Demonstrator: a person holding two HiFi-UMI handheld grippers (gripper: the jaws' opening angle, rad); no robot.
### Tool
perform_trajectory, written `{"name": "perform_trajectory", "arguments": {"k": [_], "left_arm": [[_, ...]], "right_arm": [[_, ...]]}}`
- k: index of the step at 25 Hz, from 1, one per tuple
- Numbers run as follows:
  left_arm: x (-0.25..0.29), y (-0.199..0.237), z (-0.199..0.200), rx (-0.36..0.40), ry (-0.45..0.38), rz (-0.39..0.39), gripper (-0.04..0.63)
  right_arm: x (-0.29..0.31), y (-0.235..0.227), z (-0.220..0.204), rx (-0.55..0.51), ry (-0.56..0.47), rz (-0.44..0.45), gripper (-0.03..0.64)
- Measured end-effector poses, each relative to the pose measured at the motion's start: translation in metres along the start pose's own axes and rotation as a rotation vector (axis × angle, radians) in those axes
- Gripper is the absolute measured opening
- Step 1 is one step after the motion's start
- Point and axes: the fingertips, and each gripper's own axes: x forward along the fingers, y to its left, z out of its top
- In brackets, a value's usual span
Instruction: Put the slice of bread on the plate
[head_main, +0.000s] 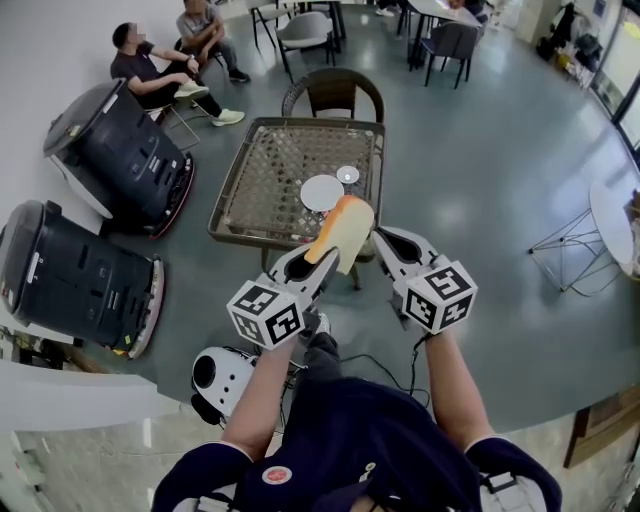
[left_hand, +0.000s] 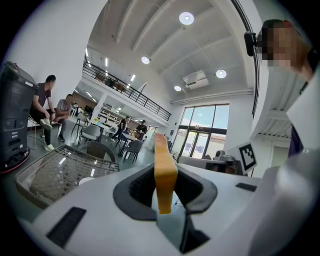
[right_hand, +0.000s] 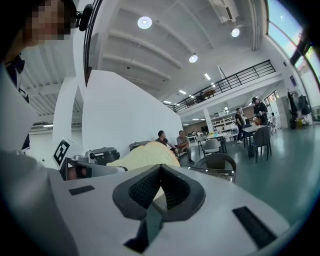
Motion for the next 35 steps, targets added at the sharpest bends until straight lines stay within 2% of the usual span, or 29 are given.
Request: {"name": "perform_trajectory", "arguments": {"k": [8,25,35], "left_arm": [[0.041,0.072,0.009,-0.03,0.039,-0.024,0.094],[0.109,0.224,0.065,-0.076,0.094,-0.093,0.094],[0.122,0.268,0.079,-0.096,0.087,-0.094,0.094]], "right_arm": [[0.069,-0.041,-0.002,0.027,0.028,-0.034,0.006],[0.222,-0.116,0.029,0.063,0.054,-0.119,0.006],[0.262,-0.133,0.038,0.059,0.07,-0.133,0.006]]}}
